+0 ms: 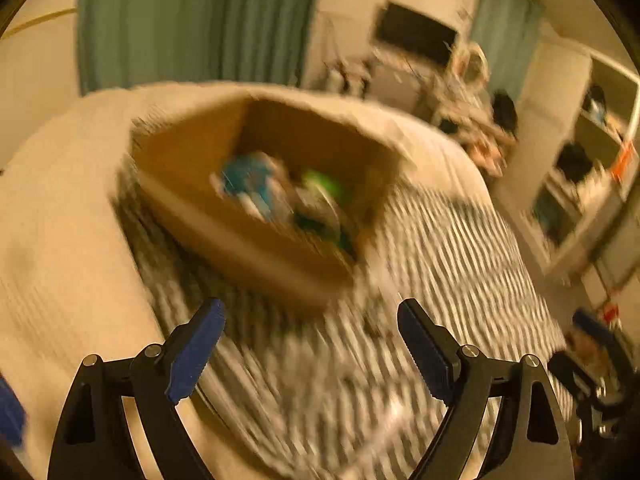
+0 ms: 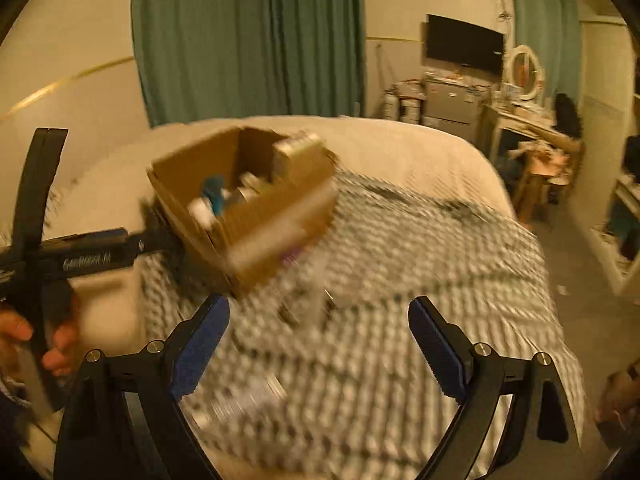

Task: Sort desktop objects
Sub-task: 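Withdraw both tools and grasp the white toothpaste tube with the left tool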

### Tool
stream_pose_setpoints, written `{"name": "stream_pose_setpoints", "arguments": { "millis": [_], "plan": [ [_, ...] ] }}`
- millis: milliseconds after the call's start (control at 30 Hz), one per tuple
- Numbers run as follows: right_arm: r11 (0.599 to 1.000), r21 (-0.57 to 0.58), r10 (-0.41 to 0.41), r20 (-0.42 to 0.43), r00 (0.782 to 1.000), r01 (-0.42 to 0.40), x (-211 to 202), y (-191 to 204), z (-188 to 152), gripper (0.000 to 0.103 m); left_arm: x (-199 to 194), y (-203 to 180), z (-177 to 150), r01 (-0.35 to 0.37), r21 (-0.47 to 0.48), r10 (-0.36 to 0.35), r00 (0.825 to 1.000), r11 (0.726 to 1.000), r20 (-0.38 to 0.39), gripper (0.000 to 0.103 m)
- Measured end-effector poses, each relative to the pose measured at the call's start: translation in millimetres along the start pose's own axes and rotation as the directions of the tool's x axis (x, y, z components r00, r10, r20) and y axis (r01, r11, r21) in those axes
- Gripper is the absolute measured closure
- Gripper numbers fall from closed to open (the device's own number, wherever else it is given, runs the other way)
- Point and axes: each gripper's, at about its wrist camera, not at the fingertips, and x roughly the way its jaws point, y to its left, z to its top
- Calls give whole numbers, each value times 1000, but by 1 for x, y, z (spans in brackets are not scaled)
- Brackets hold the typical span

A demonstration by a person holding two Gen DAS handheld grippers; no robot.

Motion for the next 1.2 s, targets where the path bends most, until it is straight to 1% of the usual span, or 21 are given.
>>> {"name": "stream_pose_setpoints", "arguments": {
  "millis": [67,133,267,333,367,400,467,500,567,667,733,833,867,900,933,967,1000,1067,1100,1133,1200],
  "plan": [
    [1000,19,-21,-11,1000,21,-11,-8,-19,12,4,-28,-31,43,43,-40,997,998,-65,12],
    [998,58,-18,-36,999,20,-19,-16,-36,12,11,-51,-54,64,76,-55,991,995,-126,12],
    [992,117,-38,-49,998,44,-32,-33,-59,12,18,-89,-72,-25,151,44,991,988,-124,12],
    [989,142,-43,-47,998,49,-37,-40,-64,12,33,-97,-73,-43,144,68,983,989,-173,12],
    [987,155,-46,-41,998,52,-40,-45,-66,12,42,-97,-72,-78,133,105,972,988,-208,12],
    [985,165,-49,-36,998,54,-44,-49,-67,12,55,-97,-72,-131,127,160,955,983,-251,12],
    [980,190,-52,-36,998,58,-47,-57,-70,12,75,-94,-74,-216,122,243,927,969,-287,12],
    [978,202,-53,-39,998,60,-46,-61,-70,12,85,-92,-74,-246,102,266,915,964,-303,12],
    [975,211,-55,-37,998,62,-47,-67,-70,12,102,-90,-80,-242,89,258,899,966,-354,12],
    [975,215,-51,-48,998,61,-44,-73,-74,12,121,-96,-94,-211,151,258,853,966,-454,12],
    [973,223,-48,-55,997,59,-39,-78,-76,12,125,-102,-100,-178,187,248,840,966,-482,12],
    [965,259,-30,-66,997,46,-30,-86,-79,12,129,-107,-103,-179,234,274,831,956,-484,12],
    [962,272,-19,-68,997,37,-27,-89,-81,12,130,-107,-104,-181,238,280,821,954,-497,12],
    [959,281,-12,-70,997,31,-24,-89,-81,12,131,-107,-105,-182,237,282,814,954,-508,17],
    [959,283,-6,-73,997,26,-21,-89,-82,12,129,-107,-104,-165,222,260,815,961,-517,23],
    [960,280,0,-76,997,21,-18,-88,-82,12,127,-108,-105,-128,209,222,820,969,-527,40],
    [961,275,5,-83,997,18,-14,-86,-82,12,124,-109,-105,-104,219,207,823,970,-529,56],
    [964,267,10,-98,995,16,-6,-82,-82,12,119,-110,-105,-63,216,172,830,974,-531,69],
    [965,262,15,-106,994,13,-1,-80,-82,12,115,-110,-104,-38,200,141,835,979,-532,73],
    [966,259,17,-112,994,13,3,-78,-82,12,109,-108,-100,-15,175,106,847,985,-521,75],
    [967,253,26,-127,992,7,12,-75,-82,12,96,-100,-88,20,111,35,880,994,-474,76]
  ]
}}
